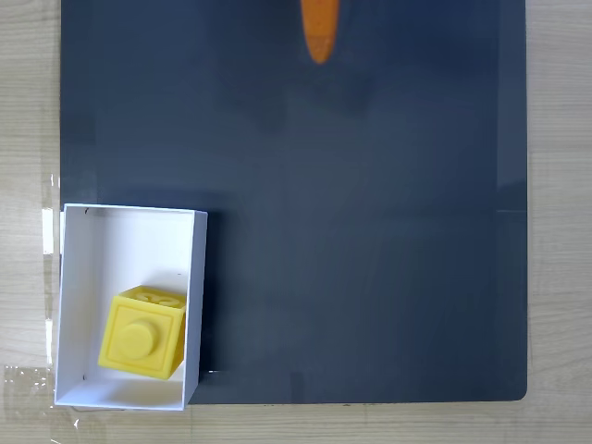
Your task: Grasp a yellow block and put it in the box
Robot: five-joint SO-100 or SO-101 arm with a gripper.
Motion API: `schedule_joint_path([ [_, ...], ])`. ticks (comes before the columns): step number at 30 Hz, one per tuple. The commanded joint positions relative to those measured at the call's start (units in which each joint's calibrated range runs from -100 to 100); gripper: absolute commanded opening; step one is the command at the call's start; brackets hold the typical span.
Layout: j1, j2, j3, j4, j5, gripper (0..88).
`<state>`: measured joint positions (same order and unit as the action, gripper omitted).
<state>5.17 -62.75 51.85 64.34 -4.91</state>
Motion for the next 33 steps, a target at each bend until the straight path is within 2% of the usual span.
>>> schedule_joint_path([
  [1, 0.0, -12.9, 18.6, -2.7, 0.8, 2.8],
  [6, 0.2, -26.5, 33.0, 1.8, 5.0, 2.9],
  [11, 0.1, -36.1, 39.4, 10.1, 5.1, 2.3],
  [33, 0.1, -36.2, 39.8, 9.9, 4.9, 2.2],
])
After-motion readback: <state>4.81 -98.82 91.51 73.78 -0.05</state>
